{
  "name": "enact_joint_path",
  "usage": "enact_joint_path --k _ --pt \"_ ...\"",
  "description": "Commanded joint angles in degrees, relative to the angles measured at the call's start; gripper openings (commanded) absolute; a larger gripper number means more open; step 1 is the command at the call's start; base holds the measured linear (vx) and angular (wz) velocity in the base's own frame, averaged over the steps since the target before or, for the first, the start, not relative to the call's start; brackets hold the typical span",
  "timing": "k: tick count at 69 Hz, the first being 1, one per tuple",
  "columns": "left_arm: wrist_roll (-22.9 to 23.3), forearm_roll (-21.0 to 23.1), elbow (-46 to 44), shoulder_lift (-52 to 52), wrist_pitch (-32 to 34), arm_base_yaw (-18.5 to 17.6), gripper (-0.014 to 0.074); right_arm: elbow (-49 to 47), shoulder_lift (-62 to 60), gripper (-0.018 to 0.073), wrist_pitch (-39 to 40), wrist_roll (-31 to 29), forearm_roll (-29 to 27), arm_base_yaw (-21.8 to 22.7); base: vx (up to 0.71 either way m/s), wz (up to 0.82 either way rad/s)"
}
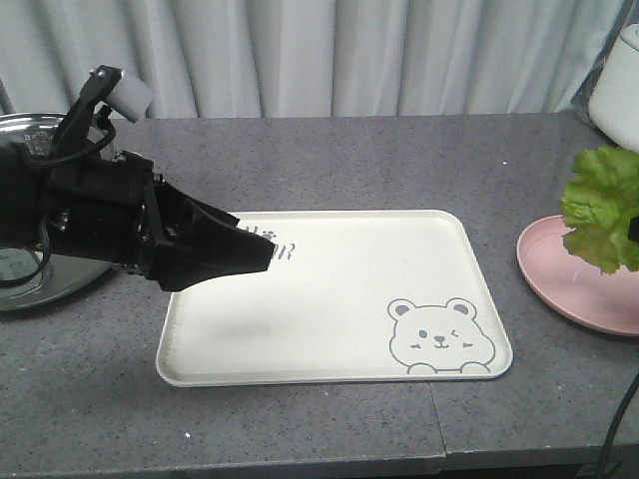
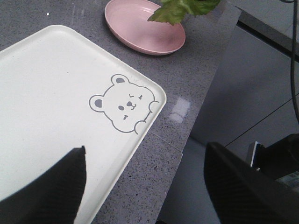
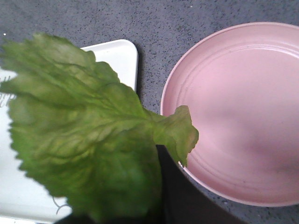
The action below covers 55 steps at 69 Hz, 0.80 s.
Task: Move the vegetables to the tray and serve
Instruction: 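Carry the lettuce with the right gripper and drop it onto the pink plate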
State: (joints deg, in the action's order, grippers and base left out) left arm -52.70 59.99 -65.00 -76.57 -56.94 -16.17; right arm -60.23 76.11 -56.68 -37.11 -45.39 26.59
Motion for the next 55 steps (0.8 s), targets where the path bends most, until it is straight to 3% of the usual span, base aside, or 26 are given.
enact_joint_path --k 1,33,40,55 --pt "-0.2 3.2 -1.4 1.6 0.9 -0.3 0.0519 -1.8 2.1 -0.0001 0.1 -2.8 -7.1 2.1 0.0 0.0" --pt "-0.2 3.0 -1.4 1.6 0.6 -0.3 0.0519 -1.8 16.3 0.0013 4.8 -5.3 -12.5 2.3 0.0 0.0" --pt "-0.2 3.0 -1.4 1.6 0.6 -0.3 0.0519 -1.8 16.9 0.0058 6.5 -5.1 -10.8 2.3 0.0 0.0" --pt "-0.2 3.0 -1.4 1.6 0.6 -0.3 0.0519 -1.8 16.8 0.0281 8.7 -5.0 -7.7 2.3 0.0 0.0"
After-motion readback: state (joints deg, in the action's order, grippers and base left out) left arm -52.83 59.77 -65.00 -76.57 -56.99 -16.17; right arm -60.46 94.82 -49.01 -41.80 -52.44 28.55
